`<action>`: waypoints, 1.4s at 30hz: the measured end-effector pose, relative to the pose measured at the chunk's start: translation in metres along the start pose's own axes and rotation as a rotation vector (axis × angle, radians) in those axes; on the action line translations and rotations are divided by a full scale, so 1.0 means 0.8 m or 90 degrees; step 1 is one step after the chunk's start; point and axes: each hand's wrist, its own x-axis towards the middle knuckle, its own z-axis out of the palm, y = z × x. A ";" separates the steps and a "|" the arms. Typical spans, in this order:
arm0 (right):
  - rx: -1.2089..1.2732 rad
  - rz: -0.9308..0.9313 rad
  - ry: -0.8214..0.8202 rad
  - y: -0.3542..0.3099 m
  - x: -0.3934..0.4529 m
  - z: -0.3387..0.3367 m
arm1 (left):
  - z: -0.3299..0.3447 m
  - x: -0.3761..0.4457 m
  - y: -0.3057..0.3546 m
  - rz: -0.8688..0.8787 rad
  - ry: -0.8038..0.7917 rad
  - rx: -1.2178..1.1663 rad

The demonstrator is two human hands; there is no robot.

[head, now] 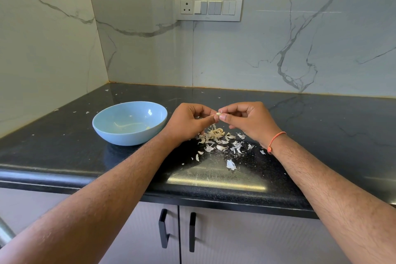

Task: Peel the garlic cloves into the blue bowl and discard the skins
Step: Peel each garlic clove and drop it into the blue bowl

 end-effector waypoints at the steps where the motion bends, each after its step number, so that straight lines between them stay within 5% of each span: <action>1: -0.006 -0.001 0.002 0.001 0.000 0.000 | 0.000 0.000 0.000 -0.005 0.000 -0.010; 18: 0.035 -0.037 0.007 -0.005 -0.003 -0.002 | -0.003 0.000 -0.003 -0.047 -0.038 -0.152; 37: 0.033 -0.014 0.022 -0.041 -0.024 0.004 | 0.001 -0.018 0.019 0.036 0.034 -0.083; 42: 0.068 -0.013 0.018 -0.070 -0.028 0.007 | -0.022 -0.022 0.047 -0.011 -0.021 -0.108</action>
